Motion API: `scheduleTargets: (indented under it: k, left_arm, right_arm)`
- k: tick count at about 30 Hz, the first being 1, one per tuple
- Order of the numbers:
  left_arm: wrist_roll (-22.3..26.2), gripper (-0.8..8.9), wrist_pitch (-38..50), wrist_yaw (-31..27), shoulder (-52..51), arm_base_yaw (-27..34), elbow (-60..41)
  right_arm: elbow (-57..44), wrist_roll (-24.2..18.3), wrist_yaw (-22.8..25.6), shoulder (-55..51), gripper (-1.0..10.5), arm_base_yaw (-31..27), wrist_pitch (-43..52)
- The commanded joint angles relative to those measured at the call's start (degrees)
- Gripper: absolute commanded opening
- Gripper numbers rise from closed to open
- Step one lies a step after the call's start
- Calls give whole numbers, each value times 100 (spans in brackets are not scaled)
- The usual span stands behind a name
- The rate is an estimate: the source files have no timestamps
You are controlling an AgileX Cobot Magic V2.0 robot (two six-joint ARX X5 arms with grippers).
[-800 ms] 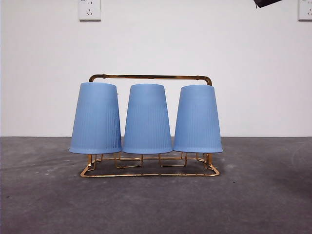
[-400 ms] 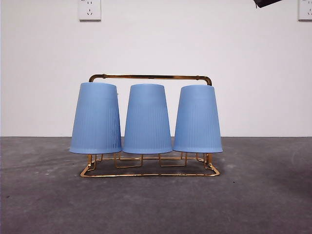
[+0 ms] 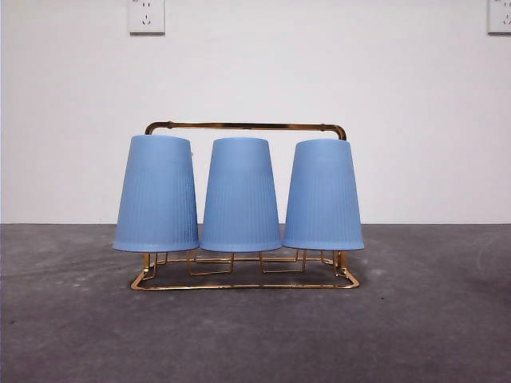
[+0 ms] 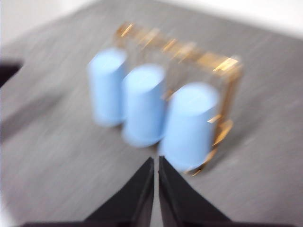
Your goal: Pick the top cup and place it on cupholder, pick up the mid cup and place it on cupholder, last pick the bottom cup and place it on cupholder.
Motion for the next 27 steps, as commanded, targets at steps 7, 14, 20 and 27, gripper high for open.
scheduleTargets:
  k: [7,14,20,27]
  left_arm:
    - [-48,9,-39,13,-11,15,-116]
    - [-48,9,-39,13,-11,15,-116]
    - [-48,9,-39,13,-11,15,-116]
    - [-50,9,-39,13,-11,15,-116]
  right_arm:
    - [-1552,-125,87,-1478,11,-1853,1519]
    - [-2883,-136,90,-2479,11,-2594,2402]
    - [-3622,-201,111,-3062,11,-2675,2487]
    - [-4089,-177,181,-3171,11,-2675,2588]
